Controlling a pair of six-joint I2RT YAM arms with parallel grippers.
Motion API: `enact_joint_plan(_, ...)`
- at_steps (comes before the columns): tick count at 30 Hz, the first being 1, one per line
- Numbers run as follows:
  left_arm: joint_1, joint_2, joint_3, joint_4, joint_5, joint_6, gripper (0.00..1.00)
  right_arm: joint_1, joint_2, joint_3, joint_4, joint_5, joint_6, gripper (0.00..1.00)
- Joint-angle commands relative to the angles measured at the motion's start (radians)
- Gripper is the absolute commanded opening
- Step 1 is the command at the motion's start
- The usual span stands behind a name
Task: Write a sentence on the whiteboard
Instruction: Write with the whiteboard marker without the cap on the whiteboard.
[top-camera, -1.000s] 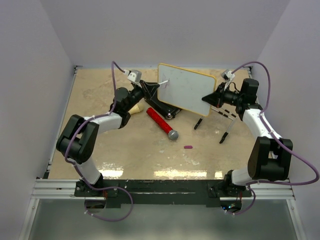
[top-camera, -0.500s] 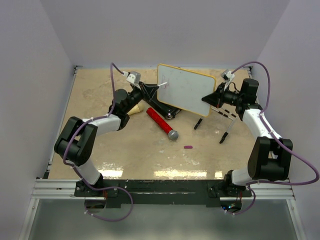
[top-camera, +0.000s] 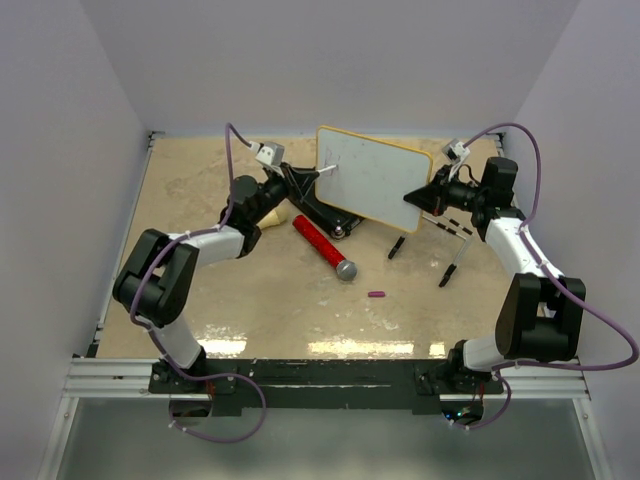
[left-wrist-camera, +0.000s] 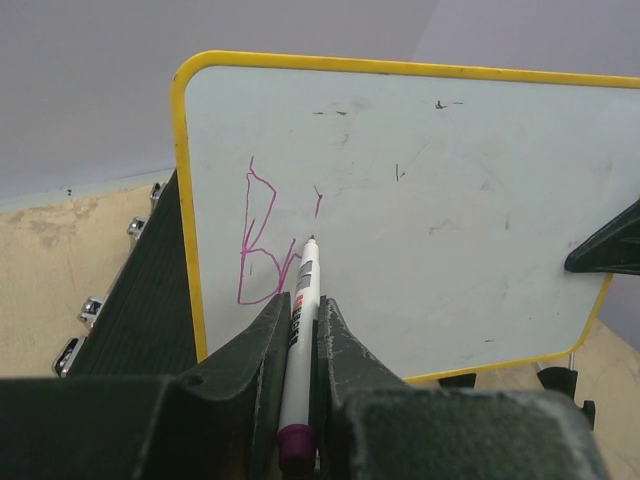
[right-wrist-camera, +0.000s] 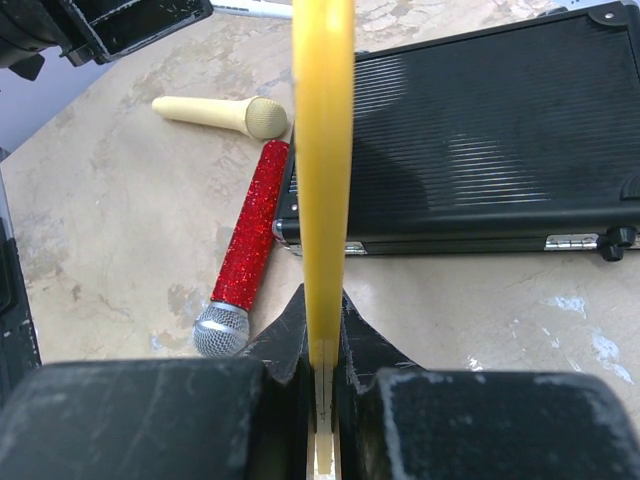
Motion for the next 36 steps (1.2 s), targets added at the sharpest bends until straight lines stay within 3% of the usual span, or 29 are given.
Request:
enact_joint_plan(1,0.002,0.017,0.043,0.042,0.009,0.0,0.0,0.006,0.001,0.026,-0.003,-0.007,-0.023,0.0)
enact_joint_plan(13,0.002,0.022,0.04,0.051,0.054,-0.014,0.0,0.006,0.001,0.026,-0.003,-0.007,-0.023,0.0)
enact_joint_plan(36,0.009,0.059,-0.026,0.014,0.009,0.021,0.0,0.006,0.001,0.026,-0.003,-0.008,-0.022,0.0)
